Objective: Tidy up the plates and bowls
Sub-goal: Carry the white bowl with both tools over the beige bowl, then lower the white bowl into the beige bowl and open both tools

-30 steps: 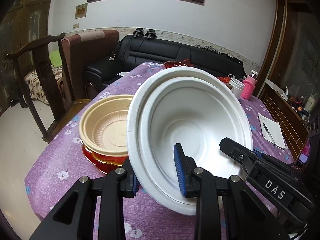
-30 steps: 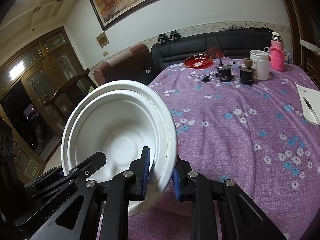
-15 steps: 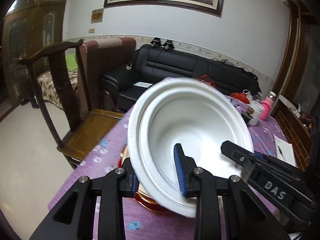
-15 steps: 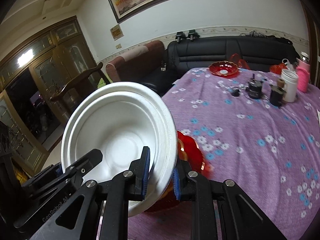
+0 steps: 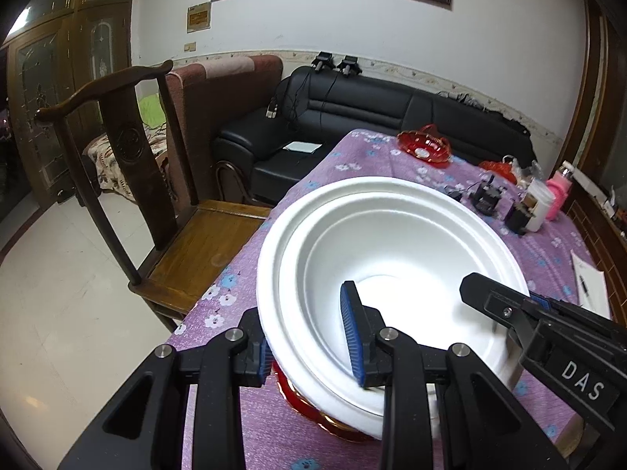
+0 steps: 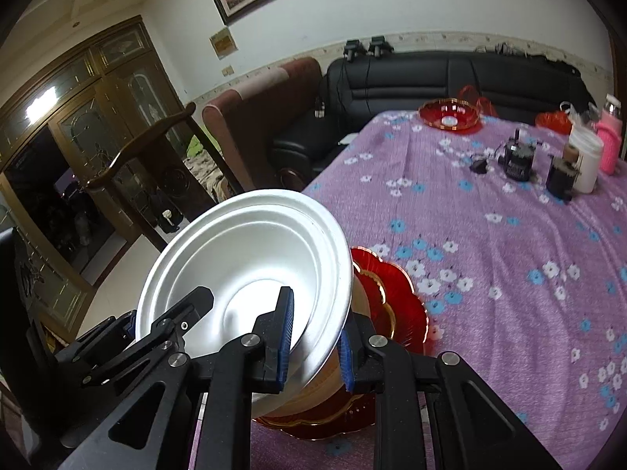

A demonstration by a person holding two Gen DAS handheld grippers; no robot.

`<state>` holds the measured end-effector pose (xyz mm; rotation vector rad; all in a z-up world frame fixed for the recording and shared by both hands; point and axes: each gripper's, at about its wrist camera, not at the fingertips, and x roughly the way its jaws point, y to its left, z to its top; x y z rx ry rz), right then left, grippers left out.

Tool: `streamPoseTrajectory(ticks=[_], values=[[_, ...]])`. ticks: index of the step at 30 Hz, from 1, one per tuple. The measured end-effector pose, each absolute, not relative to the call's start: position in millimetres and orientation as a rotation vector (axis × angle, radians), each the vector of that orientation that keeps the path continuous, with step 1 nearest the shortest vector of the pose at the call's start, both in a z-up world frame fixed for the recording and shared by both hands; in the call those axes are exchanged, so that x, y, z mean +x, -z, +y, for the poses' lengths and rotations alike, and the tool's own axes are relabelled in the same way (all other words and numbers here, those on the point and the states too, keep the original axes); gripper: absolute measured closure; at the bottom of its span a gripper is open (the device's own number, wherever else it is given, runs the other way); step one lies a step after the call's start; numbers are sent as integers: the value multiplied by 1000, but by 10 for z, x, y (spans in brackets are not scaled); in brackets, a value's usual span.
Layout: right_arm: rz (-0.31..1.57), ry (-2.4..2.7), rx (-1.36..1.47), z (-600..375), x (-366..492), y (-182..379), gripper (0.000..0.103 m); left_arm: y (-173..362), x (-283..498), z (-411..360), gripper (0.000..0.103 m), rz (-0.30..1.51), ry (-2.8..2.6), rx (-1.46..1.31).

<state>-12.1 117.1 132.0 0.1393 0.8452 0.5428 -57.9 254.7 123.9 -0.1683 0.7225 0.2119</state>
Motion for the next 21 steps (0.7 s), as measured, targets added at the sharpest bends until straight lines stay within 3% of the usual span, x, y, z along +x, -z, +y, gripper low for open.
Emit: streamPoseTrajectory(ticks=[21], values=[[854, -483, 50, 1322, -58, -1081, 80, -1189, -608, 2535, 73, 674, -274, -94]])
